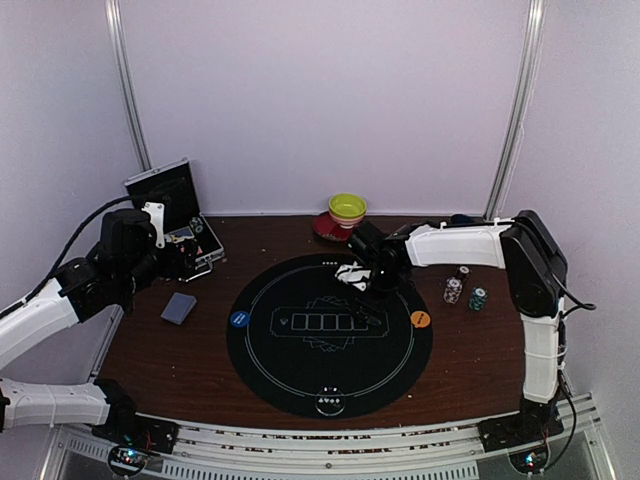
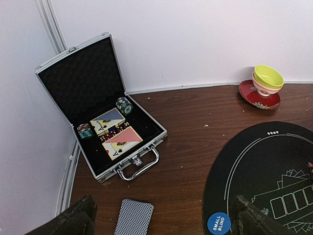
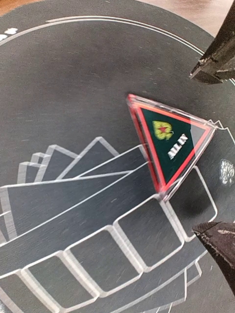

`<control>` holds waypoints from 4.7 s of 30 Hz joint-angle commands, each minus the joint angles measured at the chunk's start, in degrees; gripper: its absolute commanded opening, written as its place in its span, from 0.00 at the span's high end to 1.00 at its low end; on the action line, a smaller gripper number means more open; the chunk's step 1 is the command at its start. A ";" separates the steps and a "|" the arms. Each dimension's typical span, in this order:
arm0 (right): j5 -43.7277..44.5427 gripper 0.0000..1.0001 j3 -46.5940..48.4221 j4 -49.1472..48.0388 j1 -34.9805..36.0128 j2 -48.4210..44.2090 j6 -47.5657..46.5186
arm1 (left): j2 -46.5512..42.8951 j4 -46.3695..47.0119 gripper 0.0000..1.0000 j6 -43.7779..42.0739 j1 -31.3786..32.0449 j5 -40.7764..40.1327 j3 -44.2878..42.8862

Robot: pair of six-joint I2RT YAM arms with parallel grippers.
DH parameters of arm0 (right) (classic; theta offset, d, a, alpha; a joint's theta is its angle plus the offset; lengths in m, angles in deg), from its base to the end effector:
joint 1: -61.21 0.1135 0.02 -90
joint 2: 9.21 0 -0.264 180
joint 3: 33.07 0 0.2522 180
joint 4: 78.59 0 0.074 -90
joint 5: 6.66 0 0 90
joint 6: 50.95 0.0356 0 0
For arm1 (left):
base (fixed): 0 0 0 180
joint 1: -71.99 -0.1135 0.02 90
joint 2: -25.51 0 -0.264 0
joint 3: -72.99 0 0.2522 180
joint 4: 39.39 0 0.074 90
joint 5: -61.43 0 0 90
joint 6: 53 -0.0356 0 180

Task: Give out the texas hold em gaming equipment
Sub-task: Move the all-in button to the poker table mat, then pick up the pile of poker chips from the pile of poker chips.

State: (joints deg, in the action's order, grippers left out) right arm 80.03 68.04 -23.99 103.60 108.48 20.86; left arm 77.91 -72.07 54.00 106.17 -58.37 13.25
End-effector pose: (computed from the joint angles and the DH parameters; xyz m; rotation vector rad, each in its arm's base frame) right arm 0.3086 0.2845 0.1716 -1.4376 2.4343 0.1781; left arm 0.1786 -0.0999 0.3100 -0.0330 1.9516 -0.0643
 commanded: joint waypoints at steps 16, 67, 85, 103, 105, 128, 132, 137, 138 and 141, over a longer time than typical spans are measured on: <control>22.52 0.00 0.52 -13.26 -0.96 5.30 5.79 | -0.82 1.80 0.02 -0.64 -0.42 0.27 -0.03; 3.22 0.00 -9.43 -1.50 -22.71 -25.78 7.45 | -9.88 -10.18 0.02 3.25 -0.42 1.35 1.19; 1.02 0.02 -20.57 -4.38 -32.37 -27.07 3.64 | -15.34 -8.42 0.02 1.51 -0.41 7.50 4.77; -1.87 0.13 -20.03 -5.19 -31.73 -20.39 5.72 | -15.49 -7.64 0.02 1.38 -3.55 10.53 5.11; -1.73 0.14 -20.03 -5.16 -31.44 -19.90 5.87 | -15.53 -7.56 0.02 1.42 -3.72 10.76 5.19; -0.86 0.28 -20.37 -8.14 -29.94 -17.38 7.25 | -15.66 -7.37 0.02 1.46 -4.96 11.52 5.19; -0.73 0.34 -20.38 -8.17 -29.65 -17.39 7.21 | -15.77 -7.37 0.02 1.53 -5.24 11.54 5.19; -0.52 0.36 -20.38 -7.82 -29.65 -17.16 7.21 | -15.67 -7.36 0.02 1.55 -5.40 11.61 5.19; -0.35 0.36 -20.38 -7.75 -29.69 -17.14 7.28 | -15.73 -7.36 0.02 1.53 -5.41 11.56 5.19; 0.17 0.36 -20.52 -7.54 -29.65 -17.22 7.41 | -15.75 -7.32 0.02 1.50 -5.35 11.48 5.19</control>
State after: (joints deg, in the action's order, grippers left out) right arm 78.65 47.80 -31.26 73.59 91.43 27.50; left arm 62.30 -82.74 55.99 101.27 -47.49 17.77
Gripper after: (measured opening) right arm 0.639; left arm 0.978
